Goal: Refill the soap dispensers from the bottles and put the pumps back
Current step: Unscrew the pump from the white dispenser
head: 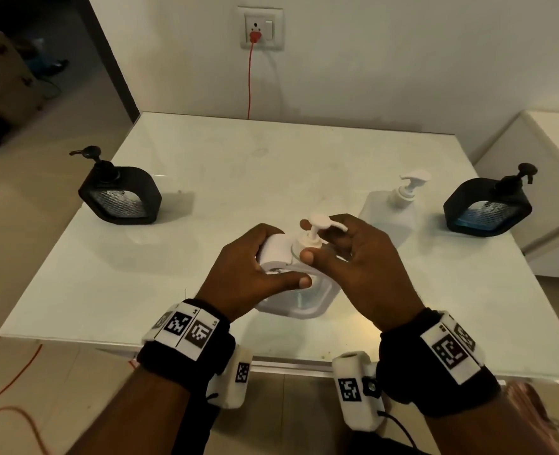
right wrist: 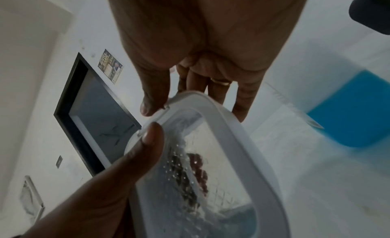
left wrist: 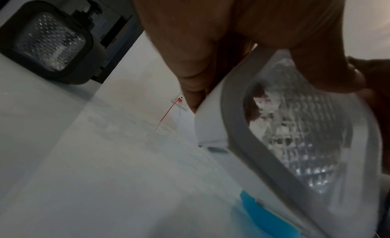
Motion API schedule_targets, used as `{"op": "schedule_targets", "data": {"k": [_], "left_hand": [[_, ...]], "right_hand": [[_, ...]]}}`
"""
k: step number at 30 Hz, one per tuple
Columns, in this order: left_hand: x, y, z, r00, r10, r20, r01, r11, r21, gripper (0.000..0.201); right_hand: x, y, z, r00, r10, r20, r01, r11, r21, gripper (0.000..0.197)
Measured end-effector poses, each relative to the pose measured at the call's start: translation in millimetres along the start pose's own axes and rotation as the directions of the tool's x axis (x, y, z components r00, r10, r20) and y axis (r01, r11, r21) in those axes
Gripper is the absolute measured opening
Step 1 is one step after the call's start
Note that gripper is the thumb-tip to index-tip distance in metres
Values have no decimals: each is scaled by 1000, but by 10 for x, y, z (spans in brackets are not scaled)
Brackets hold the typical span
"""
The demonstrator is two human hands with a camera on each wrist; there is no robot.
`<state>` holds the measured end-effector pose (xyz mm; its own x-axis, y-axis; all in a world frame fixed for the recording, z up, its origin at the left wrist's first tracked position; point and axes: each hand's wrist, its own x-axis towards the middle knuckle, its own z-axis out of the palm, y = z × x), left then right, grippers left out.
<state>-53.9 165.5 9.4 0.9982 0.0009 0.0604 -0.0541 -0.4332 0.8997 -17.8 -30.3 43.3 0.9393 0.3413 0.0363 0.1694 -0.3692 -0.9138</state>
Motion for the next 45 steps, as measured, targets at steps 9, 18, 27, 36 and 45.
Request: {"op": "schedule_targets", "data": {"k": [9,18,27,36,45], "left_hand": [[8,-37,135,993,-51,-104,45,997,-64,49],[36,-26,283,972,21,-233,-14,999,30,51],[44,-23,288,963,41,-265,-35,999,26,52],[49,-12,307,958,56,-280,-51,998,26,53],[53,-20,299,961,60,-271,-52,998,35,53]], "right_hand": [[39,30,88,970,1,-244,12,999,53,38],[40,-21,88,985,23,-171,-29,999,-31,39],[57,-48,101,970,35,-241,-45,998,-36,28],[65,-27,162,945,6,-327,-40,994,-99,37],[48,-58,166,950,22,-312,-41,998,-55,49]]}}
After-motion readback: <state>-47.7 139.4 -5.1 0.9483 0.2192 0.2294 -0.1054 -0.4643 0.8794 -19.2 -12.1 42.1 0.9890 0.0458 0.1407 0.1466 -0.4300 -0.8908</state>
